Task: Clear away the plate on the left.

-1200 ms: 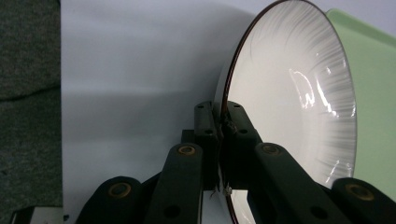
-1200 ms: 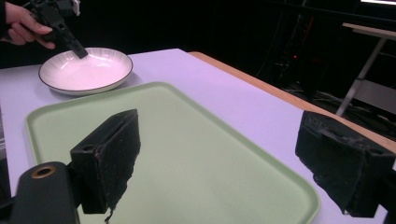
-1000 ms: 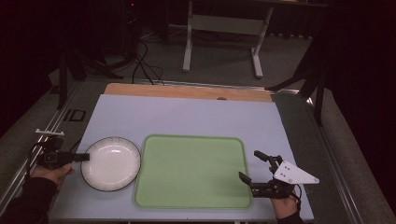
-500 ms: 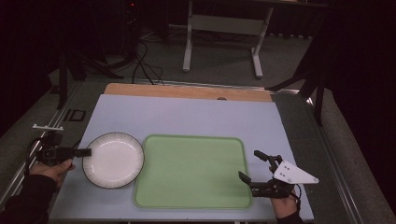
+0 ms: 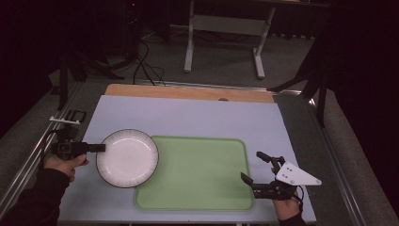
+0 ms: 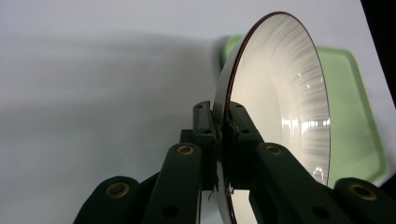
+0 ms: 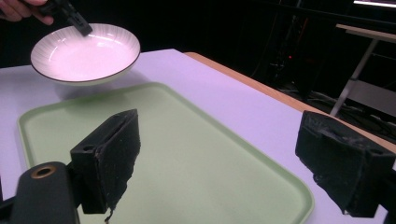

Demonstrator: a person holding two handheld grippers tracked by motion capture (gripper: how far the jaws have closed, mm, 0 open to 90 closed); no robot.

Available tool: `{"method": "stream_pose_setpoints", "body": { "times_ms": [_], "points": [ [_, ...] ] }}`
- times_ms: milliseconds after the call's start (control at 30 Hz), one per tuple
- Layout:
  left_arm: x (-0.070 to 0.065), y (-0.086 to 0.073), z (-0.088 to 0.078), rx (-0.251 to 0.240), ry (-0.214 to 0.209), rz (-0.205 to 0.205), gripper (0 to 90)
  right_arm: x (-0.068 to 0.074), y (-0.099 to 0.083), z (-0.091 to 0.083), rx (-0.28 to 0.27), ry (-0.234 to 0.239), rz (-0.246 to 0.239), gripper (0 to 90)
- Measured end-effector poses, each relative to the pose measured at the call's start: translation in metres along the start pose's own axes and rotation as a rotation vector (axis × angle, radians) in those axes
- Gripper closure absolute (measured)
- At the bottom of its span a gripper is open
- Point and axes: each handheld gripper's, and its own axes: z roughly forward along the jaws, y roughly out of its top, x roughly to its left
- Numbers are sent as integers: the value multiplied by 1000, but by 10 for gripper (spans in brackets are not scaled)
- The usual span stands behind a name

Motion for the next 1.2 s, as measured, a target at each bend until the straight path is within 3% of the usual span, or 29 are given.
{"method": "stream_pose_setpoints", "body": {
  "times_ms": [433,933,1200],
  "points": [
    [-38,18,20,50,-45,66,853,1,1,-2,-13,-2,-7,137],
    [-73,37,34,68,-95,115,853,0,1,-3,-15,-3,-10,137],
    [-94,47,49,79,-136,143,853,1,1,-3,-16,-5,-11,137]
  ]
}}
